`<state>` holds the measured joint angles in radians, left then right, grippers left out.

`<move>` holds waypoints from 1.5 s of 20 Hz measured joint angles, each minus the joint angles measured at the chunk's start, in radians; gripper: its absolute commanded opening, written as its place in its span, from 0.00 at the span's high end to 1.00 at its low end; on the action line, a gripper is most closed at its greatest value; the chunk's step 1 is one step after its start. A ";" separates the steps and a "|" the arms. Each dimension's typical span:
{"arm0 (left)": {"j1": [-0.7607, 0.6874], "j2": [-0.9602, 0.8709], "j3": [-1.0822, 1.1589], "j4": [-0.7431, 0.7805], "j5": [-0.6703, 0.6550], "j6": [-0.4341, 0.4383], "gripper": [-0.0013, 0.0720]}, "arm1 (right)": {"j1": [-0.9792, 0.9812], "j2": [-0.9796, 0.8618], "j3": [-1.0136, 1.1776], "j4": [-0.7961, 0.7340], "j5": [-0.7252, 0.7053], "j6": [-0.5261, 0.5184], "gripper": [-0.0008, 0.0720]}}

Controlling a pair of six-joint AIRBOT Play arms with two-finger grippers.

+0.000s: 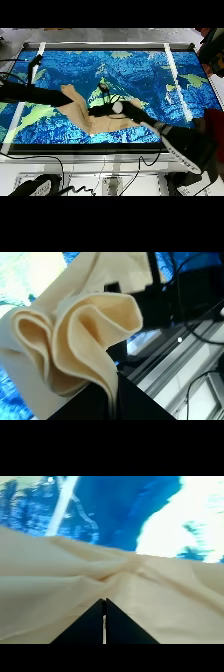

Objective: Fold the clothes and pants, and hang the long-sleeved shirts on hangers.

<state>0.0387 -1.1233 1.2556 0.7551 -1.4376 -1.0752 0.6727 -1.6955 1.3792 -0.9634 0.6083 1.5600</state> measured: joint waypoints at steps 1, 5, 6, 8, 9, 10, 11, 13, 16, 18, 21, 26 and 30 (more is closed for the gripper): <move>-0.045 -0.019 -0.002 -0.001 0.041 -0.011 0.96 | -0.047 0.025 0.002 -0.038 0.033 0.000 0.97; -0.296 -0.137 -0.006 -0.089 0.331 -0.038 0.96 | -0.269 0.164 0.006 -0.157 0.150 0.000 0.97; -0.373 -0.177 -0.006 -0.137 0.439 -0.042 0.96 | -0.327 0.202 0.006 -0.175 0.177 0.000 0.97; -0.516 -0.255 -0.006 -0.229 0.665 -0.043 0.93 | -0.428 0.266 0.006 -0.206 0.227 0.000 0.97; -0.585 -0.295 -0.006 -0.270 0.780 -0.044 0.60 | -0.474 0.291 0.006 -0.219 0.251 0.000 0.97; -0.642 -0.329 -0.006 -0.303 0.873 -0.045 0.05 | -0.512 0.308 0.006 -0.230 0.274 0.000 0.97; -0.694 -0.361 -0.006 -0.325 0.950 -0.045 0.03 | -0.549 0.321 0.006 -0.246 0.297 -0.002 0.97; -0.763 -0.401 -0.007 -0.353 1.051 -0.043 0.03 | -0.610 0.334 0.005 -0.283 0.328 -0.014 0.97; -0.792 -0.409 -0.007 -0.371 1.127 -0.020 0.03 | -0.694 0.332 -0.010 -0.341 0.357 -0.041 0.97; -0.778 -0.381 -0.007 -0.352 1.141 0.004 0.03 | -0.756 0.308 -0.035 -0.347 0.382 -0.078 0.97; -0.729 -0.307 -0.007 -0.249 1.105 0.027 0.03 | -0.856 0.226 -0.080 -0.175 0.500 -0.268 0.72; -0.659 -0.200 -0.007 -0.125 0.996 0.039 0.03 | -0.920 0.064 -0.121 0.127 0.624 -0.391 0.04; -0.639 -0.174 -0.007 -0.091 0.946 0.043 0.03 | -0.857 -0.031 -0.130 0.199 0.626 -0.378 0.04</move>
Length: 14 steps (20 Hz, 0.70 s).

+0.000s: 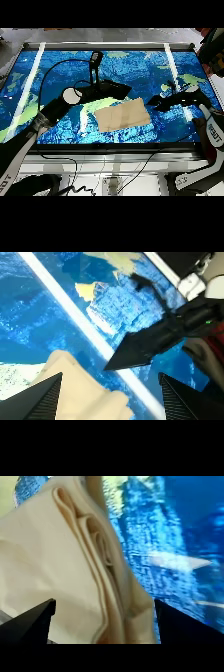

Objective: Fold the clothes and pants, and hang the long-sleeved shirts on hangers.

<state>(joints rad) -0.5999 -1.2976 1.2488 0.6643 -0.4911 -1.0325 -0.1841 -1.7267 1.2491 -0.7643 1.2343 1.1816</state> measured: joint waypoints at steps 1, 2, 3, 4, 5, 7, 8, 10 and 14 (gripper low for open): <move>0.002 0.003 0.000 0.016 -0.007 0.000 0.03 | 0.024 -0.018 0.000 0.007 -0.010 0.009 0.05; 0.004 0.005 0.000 0.040 -0.011 0.000 0.03 | 0.046 -0.032 -0.001 0.014 -0.024 0.018 0.05; 0.006 0.008 0.000 0.065 -0.017 0.000 0.03 | 0.070 -0.048 -0.002 0.020 -0.034 0.027 0.06; 0.006 0.012 0.000 0.095 -0.022 0.000 0.03 | 0.092 -0.058 -0.002 0.032 -0.033 0.035 0.15; 0.008 0.016 0.000 0.126 -0.031 0.000 0.03 | 0.113 -0.071 -0.002 0.040 -0.041 0.042 0.35; 0.010 0.025 0.000 0.182 -0.043 0.000 0.03 | 0.153 -0.089 -0.002 0.029 -0.063 0.044 0.89; 0.011 0.030 0.000 0.208 -0.051 0.000 0.03 | 0.168 -0.095 0.003 0.023 -0.066 0.046 0.91; 0.014 0.045 0.000 0.259 -0.068 0.000 0.03 | 0.187 -0.093 0.024 0.026 -0.077 0.044 0.97; 0.034 0.106 0.000 0.388 -0.143 0.000 0.03 | 0.183 -0.006 0.088 -0.006 -0.112 0.050 0.97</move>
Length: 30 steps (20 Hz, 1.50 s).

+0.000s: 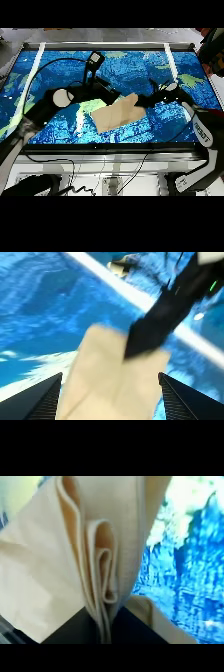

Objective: Fold the clothes and pants, and hang the long-sleeved shirts on hangers.

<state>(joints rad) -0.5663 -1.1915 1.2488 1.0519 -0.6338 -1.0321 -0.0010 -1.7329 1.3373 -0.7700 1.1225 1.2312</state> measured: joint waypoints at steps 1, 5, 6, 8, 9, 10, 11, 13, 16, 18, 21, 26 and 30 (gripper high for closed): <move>0.010 0.024 0.000 0.041 -0.027 0.000 0.03 | -0.013 0.042 0.014 -0.024 -0.032 0.023 0.97; 0.060 0.137 0.000 0.149 -0.112 0.000 0.03 | -0.109 0.247 0.040 -0.206 -0.105 0.203 0.97; 0.072 0.168 0.000 0.161 -0.129 0.000 0.03 | -0.145 0.303 0.043 -0.267 -0.103 0.255 0.97; 0.093 0.226 0.000 0.181 -0.144 0.000 0.03 | -0.229 0.412 0.045 -0.380 -0.066 0.332 0.97; 0.099 0.253 0.000 0.186 -0.152 0.000 0.03 | -0.279 0.465 0.047 -0.436 -0.037 0.361 0.97; 0.103 0.276 0.000 0.190 -0.156 0.000 0.03 | -0.331 0.513 0.047 -0.492 -0.003 0.388 0.97; 0.106 0.299 0.000 0.194 -0.158 0.000 0.03 | -0.386 0.555 0.048 -0.545 0.029 0.417 0.97; 0.110 0.337 0.000 0.197 -0.165 0.000 0.03 | -0.515 0.630 0.048 -0.645 0.084 0.476 0.97; 0.113 0.376 0.000 0.201 -0.167 0.000 0.03 | -0.735 0.699 0.048 -0.751 0.147 0.525 0.97; 0.114 0.387 0.000 0.203 -0.167 0.000 0.03 | -0.872 0.720 0.043 -0.780 0.204 0.541 0.97; 0.114 0.394 0.000 0.204 -0.169 0.000 0.03 | -1.037 0.734 0.013 -0.809 0.279 0.563 0.24; 0.114 0.397 0.000 0.204 -0.168 0.000 0.03 | -1.112 0.738 -0.035 -0.768 0.300 0.599 0.96; 0.114 0.398 0.000 0.204 -0.168 0.000 0.03 | -0.996 0.738 -0.047 -0.737 0.256 0.556 0.97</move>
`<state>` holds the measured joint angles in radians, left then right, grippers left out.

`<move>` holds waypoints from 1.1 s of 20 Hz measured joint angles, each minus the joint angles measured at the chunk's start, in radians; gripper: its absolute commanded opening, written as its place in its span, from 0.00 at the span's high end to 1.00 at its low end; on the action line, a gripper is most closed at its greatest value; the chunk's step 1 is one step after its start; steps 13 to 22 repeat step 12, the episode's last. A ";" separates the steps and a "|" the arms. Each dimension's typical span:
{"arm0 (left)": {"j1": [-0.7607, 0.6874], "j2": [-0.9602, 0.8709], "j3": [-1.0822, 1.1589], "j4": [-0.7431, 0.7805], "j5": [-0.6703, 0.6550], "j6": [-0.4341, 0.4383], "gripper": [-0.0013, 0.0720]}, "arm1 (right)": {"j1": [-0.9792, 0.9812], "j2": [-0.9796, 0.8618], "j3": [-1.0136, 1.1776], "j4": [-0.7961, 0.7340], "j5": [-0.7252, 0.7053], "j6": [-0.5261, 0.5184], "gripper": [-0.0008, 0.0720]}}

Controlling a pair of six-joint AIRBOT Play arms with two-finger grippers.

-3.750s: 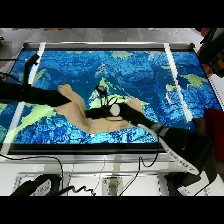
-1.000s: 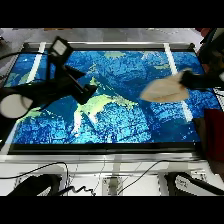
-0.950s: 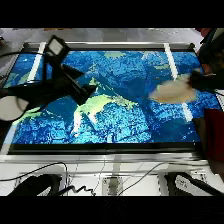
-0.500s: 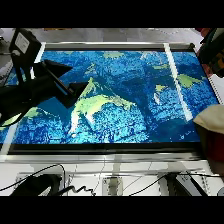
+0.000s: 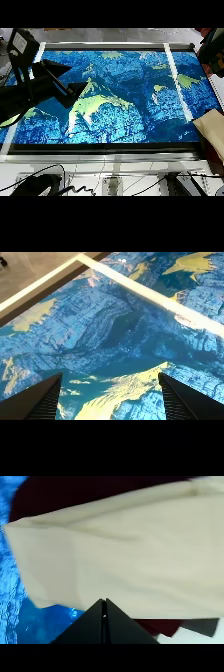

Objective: Fold the clothes and pants, and hang the long-sleeved shirts on hangers.

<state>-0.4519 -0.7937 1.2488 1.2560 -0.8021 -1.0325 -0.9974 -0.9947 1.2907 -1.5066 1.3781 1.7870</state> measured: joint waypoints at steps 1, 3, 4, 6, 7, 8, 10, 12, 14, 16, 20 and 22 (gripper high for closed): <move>0.000 0.000 0.000 0.000 0.000 0.000 0.03 | 0.051 0.000 -0.001 0.001 -0.018 -0.014 0.97; 0.000 0.000 0.000 0.000 0.000 0.000 0.03 | 0.185 0.000 -0.002 0.006 -0.053 -0.052 0.97; 0.000 0.000 0.000 0.000 0.000 0.000 0.03 | 0.252 0.000 -0.003 0.005 -0.071 -0.077 0.97; 0.000 0.000 0.000 0.000 0.000 0.000 0.03 | 0.389 0.001 -0.003 -0.018 -0.106 -0.149 0.97; 0.000 0.000 0.000 0.000 0.000 0.000 0.03 | 0.456 0.001 -0.003 -0.038 -0.117 -0.183 0.97; 0.000 0.000 0.000 0.000 0.000 0.000 0.03 | 0.509 0.001 -0.003 -0.059 -0.126 -0.209 0.97; 0.000 0.000 0.000 0.000 0.000 0.000 0.03 | 0.596 0.001 -0.003 -0.109 -0.143 -0.245 0.97; 0.000 0.000 0.000 0.000 0.000 0.000 0.03 | 0.644 0.001 -0.003 -0.133 -0.148 -0.262 0.97; 0.000 0.000 0.000 0.000 0.000 0.000 0.03 | 0.644 0.001 -0.003 -0.133 -0.148 -0.262 0.97; 0.000 0.000 0.000 0.000 0.000 0.000 0.03 | 0.644 0.001 -0.003 -0.133 -0.148 -0.262 0.97; 0.000 0.000 0.000 0.000 0.000 0.000 0.03 | 0.644 0.001 -0.003 -0.133 -0.148 -0.262 0.97; 0.000 0.000 0.000 0.000 0.000 0.000 0.03 | 0.644 0.001 -0.003 -0.133 -0.148 -0.262 0.97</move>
